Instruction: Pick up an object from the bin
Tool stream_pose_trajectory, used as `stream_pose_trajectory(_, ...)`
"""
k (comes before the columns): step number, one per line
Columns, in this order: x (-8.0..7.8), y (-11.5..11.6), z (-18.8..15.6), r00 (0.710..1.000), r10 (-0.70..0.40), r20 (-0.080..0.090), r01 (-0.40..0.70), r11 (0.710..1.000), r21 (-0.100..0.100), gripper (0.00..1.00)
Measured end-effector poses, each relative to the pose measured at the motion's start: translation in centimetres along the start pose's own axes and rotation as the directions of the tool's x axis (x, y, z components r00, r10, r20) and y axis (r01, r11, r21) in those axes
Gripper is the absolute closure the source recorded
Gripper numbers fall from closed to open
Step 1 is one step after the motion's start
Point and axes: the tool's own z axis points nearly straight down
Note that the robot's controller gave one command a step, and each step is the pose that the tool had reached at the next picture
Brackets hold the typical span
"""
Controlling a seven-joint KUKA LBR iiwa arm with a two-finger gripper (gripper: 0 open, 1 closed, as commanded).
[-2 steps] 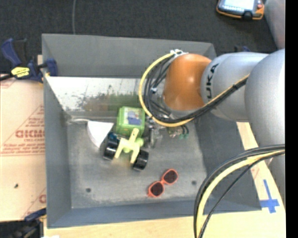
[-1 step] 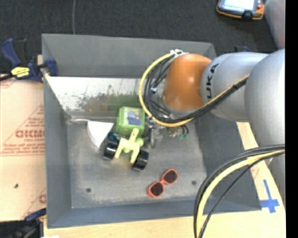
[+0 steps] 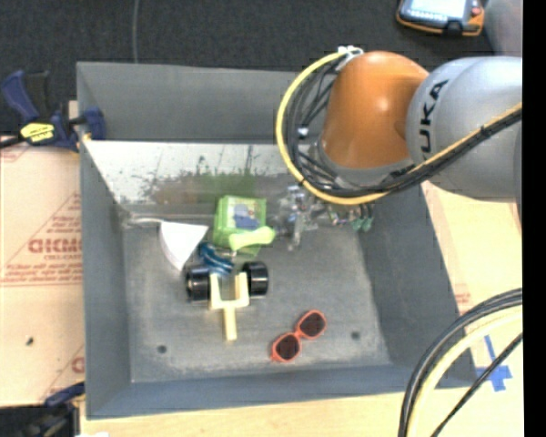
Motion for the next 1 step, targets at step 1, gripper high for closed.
stream_pose_trajectory(1, -0.95, 1.92, -10.55, 1.000, -0.018, -0.001, 0.018, 1.000, 0.000, 1.00)
